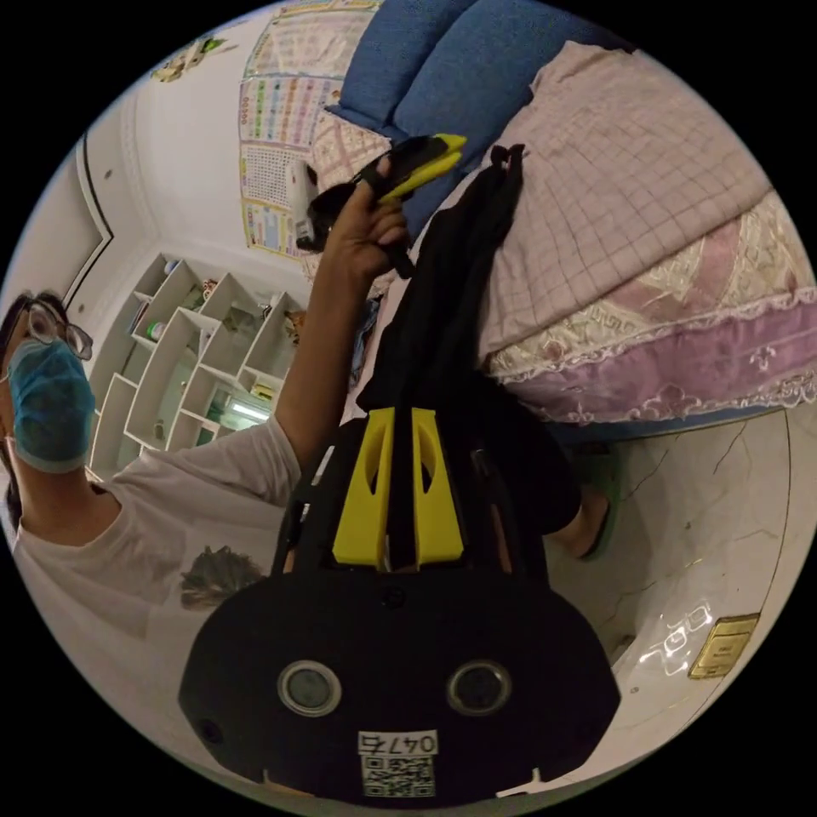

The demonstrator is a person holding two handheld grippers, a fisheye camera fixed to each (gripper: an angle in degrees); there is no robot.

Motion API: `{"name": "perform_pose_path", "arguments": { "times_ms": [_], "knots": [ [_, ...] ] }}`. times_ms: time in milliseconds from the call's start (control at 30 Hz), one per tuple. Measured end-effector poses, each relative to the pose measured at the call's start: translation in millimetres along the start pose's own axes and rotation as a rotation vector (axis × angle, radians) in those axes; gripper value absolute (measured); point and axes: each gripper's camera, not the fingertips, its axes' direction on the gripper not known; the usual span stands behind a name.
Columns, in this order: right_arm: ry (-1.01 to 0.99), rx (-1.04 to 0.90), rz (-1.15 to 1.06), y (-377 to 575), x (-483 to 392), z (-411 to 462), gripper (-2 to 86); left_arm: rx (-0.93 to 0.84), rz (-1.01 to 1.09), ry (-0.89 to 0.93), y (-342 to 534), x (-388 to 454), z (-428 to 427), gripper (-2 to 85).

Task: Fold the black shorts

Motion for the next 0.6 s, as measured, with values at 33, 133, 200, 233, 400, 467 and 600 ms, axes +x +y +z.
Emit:
{"name": "perform_pose_path", "arguments": {
  "times_ms": [33, 133, 200, 233, 400, 467, 600],
  "knots": [
    [0.060, 0.046, -0.003, -3.6, 3.5, -11.7, 7.3, 0.021, -0.016, 0.007, 6.6, -15.6, -24.6, 12.8],
    [0.140, 0.135, -0.059, -28.5, 6.5, -33.7, 9.3, 0.074, -0.100, 0.029, 42.5, -63.3, -82.1, 13.3],
    [0.132, 0.148, -0.092, -52.4, 8.6, -35.3, 10.2, 0.090, -0.184, 0.044, 72.9, -94.2, -105.1, 13.2],
    [0.151, 0.152, -0.108, -68.6, 9.5, -31.8, 10.8, 0.095, -0.239, 0.072, 93.7, -113.1, -114.7, 13.1],
    [0.284, 0.122, -0.077, -120.1, 23.3, 6.0, 14.6, 0.051, -0.382, 0.181, 147.4, -157.9, -115.1, 12.9],
    [0.307, 0.093, -0.036, -129.7, 30.7, 22.1, 15.9, 0.031, -0.418, 0.216, 156.3, -166.9, -108.0, 12.9],
    [0.342, 0.117, -0.008, -132.1, 27.1, 34.9, 14.7, -0.023, -0.488, 0.356, 167.5, -185.0, -87.6, 12.8]
  ]
}}
